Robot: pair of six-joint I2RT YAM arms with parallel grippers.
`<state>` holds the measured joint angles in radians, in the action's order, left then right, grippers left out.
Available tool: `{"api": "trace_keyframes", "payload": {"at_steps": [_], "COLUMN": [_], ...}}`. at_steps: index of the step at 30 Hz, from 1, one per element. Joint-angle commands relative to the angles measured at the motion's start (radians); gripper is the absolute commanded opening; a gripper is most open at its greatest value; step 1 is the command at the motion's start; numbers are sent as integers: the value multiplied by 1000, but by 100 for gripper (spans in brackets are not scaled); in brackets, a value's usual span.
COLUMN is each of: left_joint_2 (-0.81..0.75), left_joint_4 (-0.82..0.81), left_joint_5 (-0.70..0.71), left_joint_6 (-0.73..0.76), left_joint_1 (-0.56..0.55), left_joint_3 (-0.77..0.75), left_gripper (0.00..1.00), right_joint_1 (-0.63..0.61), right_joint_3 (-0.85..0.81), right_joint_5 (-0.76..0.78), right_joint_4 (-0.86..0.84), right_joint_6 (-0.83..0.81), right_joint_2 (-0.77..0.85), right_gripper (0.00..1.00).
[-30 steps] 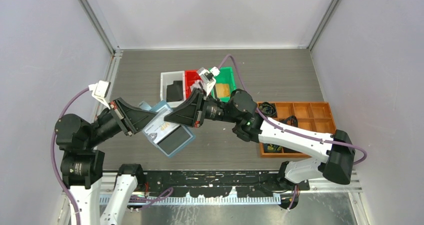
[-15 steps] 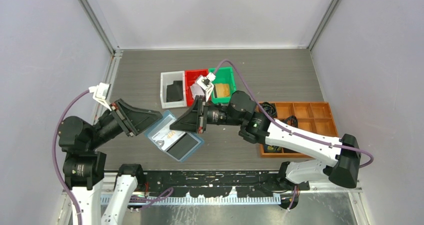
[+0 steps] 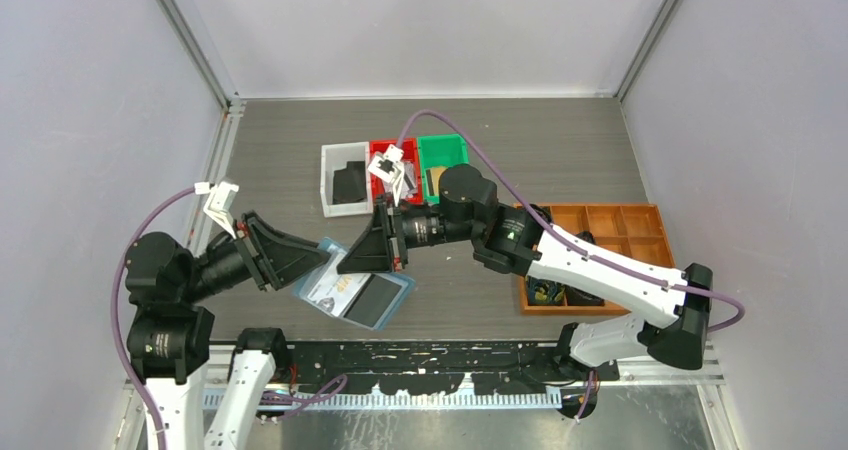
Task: Take the credit cards out of the card holder
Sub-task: Remove the credit card from the card holder.
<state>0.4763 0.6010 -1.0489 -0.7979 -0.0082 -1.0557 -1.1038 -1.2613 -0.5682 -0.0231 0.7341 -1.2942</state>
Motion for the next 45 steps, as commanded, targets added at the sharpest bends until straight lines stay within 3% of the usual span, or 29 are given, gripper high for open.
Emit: {"api": "trace_keyframes", "payload": {"at_steps": [1, 11, 16, 19, 22, 25, 28, 30, 38, 42, 43, 45], "left_joint_2": [-30, -64, -70, -56, -47, -52, -51, -46, -38, -36, -35, -37], "left_joint_4": [56, -53, -44, -54, -59, -67, -81, -93, -214, -230, -227, -214], "left_joint_5": [-98, -125, -117, -104, -89, -78, -74, -76, -61, -49, -46, -34], "left_joint_6": [34, -97, -73, -75, -75, -75, -94, -114, -268, -303, -302, -298], "left_joint_1": [-1, -1, -1, -1, -1, -1, -1, -1, -1, -1, -1, -1], "left_joint_3": [-1, 7, 56, 57, 49, 46, 48, 45, 75, 84, 82, 82], "left_gripper": [38, 43, 37, 27, 13, 3, 0, 0, 0, 0, 2, 19], "right_joint_1": [30, 61, 61, 47, 39, 42, 53, 65, 86, 87, 87, 86], "right_joint_3": [-124, -181, -198, -211, -192, -124, -28, 59, 277, 265, 260, 250], "right_joint_5": [-1, -40, -85, -113, -130, -135, -167, -189, -148, -126, -123, -112], "right_joint_4": [-26, 4, -65, -88, -138, -227, -356, -460, -675, -679, -673, -635], "right_joint_6": [-65, -69, -20, -14, 29, 84, 145, 188, 319, 340, 341, 329], "right_joint_2": [-7, -39, -82, -117, -131, -107, -63, -21, 79, 66, 65, 69], "right_gripper": [2, 1, 4, 8, 18, 36, 57, 64, 43, 23, 18, 13]}}
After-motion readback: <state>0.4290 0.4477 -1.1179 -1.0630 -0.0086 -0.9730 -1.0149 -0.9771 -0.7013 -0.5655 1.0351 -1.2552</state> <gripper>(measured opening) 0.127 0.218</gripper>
